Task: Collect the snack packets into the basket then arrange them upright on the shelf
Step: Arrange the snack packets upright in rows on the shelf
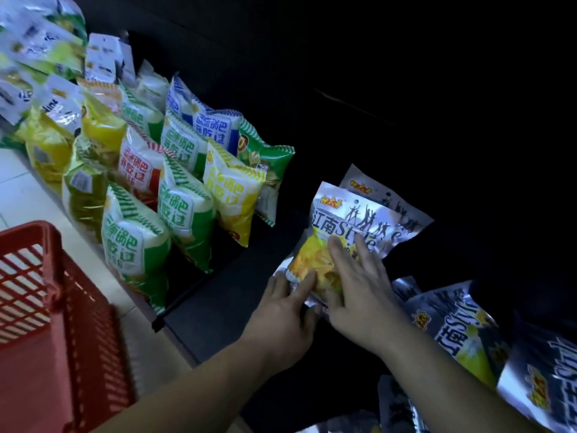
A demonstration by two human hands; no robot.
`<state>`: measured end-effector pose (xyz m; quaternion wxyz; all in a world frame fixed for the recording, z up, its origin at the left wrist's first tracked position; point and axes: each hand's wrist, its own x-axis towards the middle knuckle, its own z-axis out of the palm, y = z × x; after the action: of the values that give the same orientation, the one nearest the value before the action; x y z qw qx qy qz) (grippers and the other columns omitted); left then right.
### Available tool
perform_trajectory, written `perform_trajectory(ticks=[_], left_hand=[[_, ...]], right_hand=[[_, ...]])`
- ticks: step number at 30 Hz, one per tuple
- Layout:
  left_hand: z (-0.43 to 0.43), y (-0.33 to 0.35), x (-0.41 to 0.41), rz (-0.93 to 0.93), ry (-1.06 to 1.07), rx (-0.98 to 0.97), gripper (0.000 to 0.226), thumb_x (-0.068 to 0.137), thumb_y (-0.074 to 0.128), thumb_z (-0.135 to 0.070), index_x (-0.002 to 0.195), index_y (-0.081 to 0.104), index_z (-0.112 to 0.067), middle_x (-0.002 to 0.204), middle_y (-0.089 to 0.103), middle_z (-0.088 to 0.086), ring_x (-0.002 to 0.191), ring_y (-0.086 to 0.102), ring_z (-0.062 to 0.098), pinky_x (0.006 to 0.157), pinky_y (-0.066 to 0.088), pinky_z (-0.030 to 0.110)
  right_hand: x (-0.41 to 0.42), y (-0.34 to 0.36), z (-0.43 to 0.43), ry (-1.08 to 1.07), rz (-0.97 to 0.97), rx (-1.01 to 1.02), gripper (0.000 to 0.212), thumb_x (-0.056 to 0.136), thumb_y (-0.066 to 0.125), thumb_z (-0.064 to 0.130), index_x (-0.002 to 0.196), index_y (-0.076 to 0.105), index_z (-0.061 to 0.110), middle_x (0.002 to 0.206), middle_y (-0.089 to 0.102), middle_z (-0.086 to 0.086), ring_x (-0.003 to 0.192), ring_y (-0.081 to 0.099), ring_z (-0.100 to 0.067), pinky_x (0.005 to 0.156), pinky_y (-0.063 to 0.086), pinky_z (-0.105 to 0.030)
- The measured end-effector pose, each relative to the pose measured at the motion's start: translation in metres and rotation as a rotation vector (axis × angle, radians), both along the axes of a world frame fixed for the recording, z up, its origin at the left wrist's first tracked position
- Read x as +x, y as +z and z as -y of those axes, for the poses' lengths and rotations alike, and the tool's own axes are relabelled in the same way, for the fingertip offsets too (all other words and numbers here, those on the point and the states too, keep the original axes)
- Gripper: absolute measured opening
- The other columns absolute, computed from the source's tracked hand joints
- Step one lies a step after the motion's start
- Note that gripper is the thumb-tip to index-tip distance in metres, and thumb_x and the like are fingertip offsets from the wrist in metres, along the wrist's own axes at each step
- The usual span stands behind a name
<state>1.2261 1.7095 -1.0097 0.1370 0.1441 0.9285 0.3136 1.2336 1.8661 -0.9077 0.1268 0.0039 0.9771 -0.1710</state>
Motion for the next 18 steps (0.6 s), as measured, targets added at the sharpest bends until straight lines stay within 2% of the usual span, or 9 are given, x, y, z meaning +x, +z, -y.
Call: perform_trajectory(ticks=[1, 2, 5, 7, 9, 13, 15, 18], left_hand=[[0.001, 0.001, -0.003, 0.004, -0.002, 0.003, 0.068, 0.094, 0.036, -0.057, 0.158, 0.015, -0.045, 0.168, 0.017, 0.012, 0.157, 0.003, 0.027, 0.126, 0.017, 0.037], [0.003, 0.002, -0.006, 0.01, -0.006, 0.011, 0.065, 0.097, 0.039, -0.055, 0.157, 0.016, -0.047, 0.169, 0.014, 0.012, 0.158, 0.001, 0.026, 0.127, 0.014, 0.035], [0.009, 0.01, -0.01, 0.034, 0.012, 0.098, 0.062, 0.101, 0.052, -0.043, 0.156, 0.023, -0.047, 0.17, 0.009, 0.008, 0.158, -0.002, 0.025, 0.127, 0.01, 0.032], [0.012, 0.015, -0.008, 0.043, 0.035, 0.167, 0.063, 0.1, 0.057, -0.042, 0.154, 0.027, -0.048, 0.17, 0.011, 0.005, 0.157, 0.0, 0.024, 0.126, 0.011, 0.031], [0.013, 0.02, -0.004, 0.07, 0.041, 0.203, 0.065, 0.098, 0.059, -0.046, 0.153, 0.027, -0.05, 0.17, 0.012, 0.003, 0.157, 0.001, 0.022, 0.125, 0.011, 0.03], [0.016, 0.018, -0.002, 0.087, 0.037, 0.188, 0.073, 0.09, 0.063, -0.06, 0.154, 0.029, -0.05, 0.17, 0.011, 0.0, 0.158, -0.001, 0.023, 0.127, 0.011, 0.04], [0.013, 0.016, 0.0, 0.095, 0.034, 0.157, 0.076, 0.088, 0.064, -0.06, 0.154, 0.027, -0.05, 0.17, 0.008, 0.0, 0.157, -0.003, 0.022, 0.127, 0.009, 0.043], [0.007, 0.014, 0.003, 0.057, 0.024, 0.059, 0.077, 0.089, 0.061, -0.064, 0.154, 0.022, -0.053, 0.171, 0.005, 0.001, 0.157, -0.005, 0.023, 0.126, -0.002, 0.047]], right_hand=[[0.004, 0.0, 0.0, 0.0, -0.019, 0.019, 0.081, 0.103, 0.048, 0.029, 0.159, -0.011, 0.036, 0.112, -0.048, 0.045, 0.1, -0.063, 0.015, 0.123, -0.007, -0.039], [0.007, -0.001, -0.002, 0.0, -0.043, 0.022, 0.08, 0.102, 0.048, 0.031, 0.16, -0.007, 0.035, 0.125, -0.036, 0.041, 0.111, -0.055, 0.018, 0.124, -0.005, -0.042], [0.01, -0.01, -0.009, -0.011, -0.111, -0.076, 0.077, 0.099, 0.053, 0.035, 0.161, 0.007, 0.036, 0.154, -0.001, 0.033, 0.145, -0.021, 0.003, 0.126, 0.011, -0.046], [0.012, -0.016, -0.016, -0.039, -0.151, -0.155, 0.073, 0.097, 0.055, 0.042, 0.16, 0.016, 0.039, 0.158, 0.013, 0.03, 0.151, -0.007, -0.001, 0.124, 0.019, -0.045], [0.014, -0.022, -0.021, -0.031, -0.197, -0.183, 0.069, 0.095, 0.052, 0.054, 0.157, 0.025, 0.041, 0.161, 0.019, 0.027, 0.152, -0.001, 0.0, 0.123, 0.022, -0.045], [0.016, -0.025, -0.021, -0.019, -0.215, -0.124, 0.073, 0.088, 0.035, 0.073, 0.154, 0.032, 0.043, 0.161, 0.025, 0.024, 0.152, 0.004, -0.004, 0.123, 0.019, -0.04], [0.019, -0.025, -0.022, -0.006, -0.194, -0.072, 0.071, 0.09, 0.03, 0.074, 0.154, 0.029, 0.045, 0.162, 0.02, 0.026, 0.152, -0.002, -0.006, 0.12, 0.011, -0.037], [0.024, -0.024, -0.024, 0.021, -0.185, 0.007, 0.071, 0.093, 0.023, 0.073, 0.157, 0.025, 0.041, 0.163, 0.014, 0.027, 0.151, -0.017, -0.006, 0.125, -0.001, -0.043]])
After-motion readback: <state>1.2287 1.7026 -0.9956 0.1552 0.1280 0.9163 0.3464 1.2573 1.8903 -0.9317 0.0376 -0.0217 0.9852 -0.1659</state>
